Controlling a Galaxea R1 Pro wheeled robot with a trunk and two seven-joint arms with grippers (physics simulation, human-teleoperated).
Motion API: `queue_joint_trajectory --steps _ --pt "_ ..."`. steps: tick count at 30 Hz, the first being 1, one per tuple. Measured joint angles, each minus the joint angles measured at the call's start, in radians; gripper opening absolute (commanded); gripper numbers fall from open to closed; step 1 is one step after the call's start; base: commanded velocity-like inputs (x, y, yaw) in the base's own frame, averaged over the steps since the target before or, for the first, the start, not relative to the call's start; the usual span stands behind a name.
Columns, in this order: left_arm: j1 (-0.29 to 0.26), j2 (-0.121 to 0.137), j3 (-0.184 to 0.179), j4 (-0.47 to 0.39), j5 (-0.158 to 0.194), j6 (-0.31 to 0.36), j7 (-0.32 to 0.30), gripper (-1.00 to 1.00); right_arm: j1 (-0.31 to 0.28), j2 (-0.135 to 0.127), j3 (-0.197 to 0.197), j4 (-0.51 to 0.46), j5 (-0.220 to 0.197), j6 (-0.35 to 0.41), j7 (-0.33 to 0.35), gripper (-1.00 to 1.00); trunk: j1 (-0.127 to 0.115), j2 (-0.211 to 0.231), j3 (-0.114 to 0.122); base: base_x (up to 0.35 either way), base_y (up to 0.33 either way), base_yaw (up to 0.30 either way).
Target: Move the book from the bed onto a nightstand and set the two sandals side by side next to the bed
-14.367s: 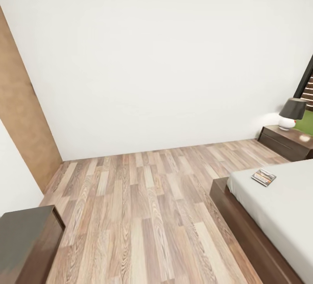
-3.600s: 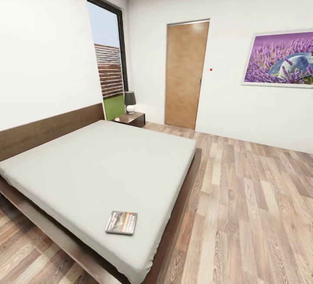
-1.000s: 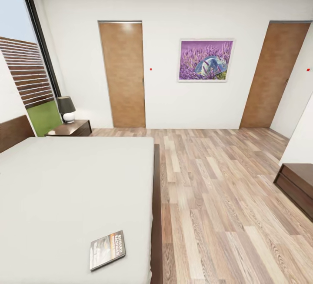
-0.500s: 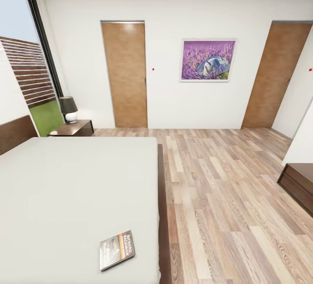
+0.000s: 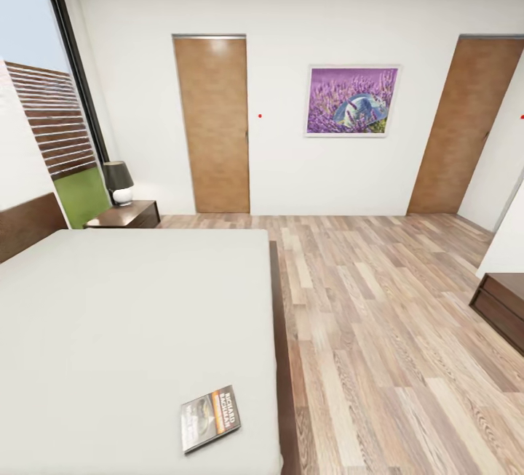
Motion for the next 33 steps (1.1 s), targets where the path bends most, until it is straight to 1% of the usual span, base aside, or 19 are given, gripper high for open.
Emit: queue_joint_trajectory --steps 11,21,33 --pt "0.000 0.000 0.000 0.000 0.000 -0.001 0.000 1.00 0.000 0.000 0.000 0.001 -0.003 0.000 0.000 1.00 0.000 0.000 0.000 0.000 0.124 0.000" --pt "0.000 0.000 0.000 0.000 0.000 -0.001 0.000 1.00 0.000 -0.001 0.000 0.001 -0.004 0.000 0.000 1.00 0.000 0.000 0.000 0.000 0.170 -0.011" --pt "0.000 0.000 -0.001 0.000 0.000 -0.001 0.000 1.00 0.000 -0.001 0.000 0.001 0.001 0.000 0.000 1.00 0.000 0.000 -0.001 0.000 0.038 -0.020"
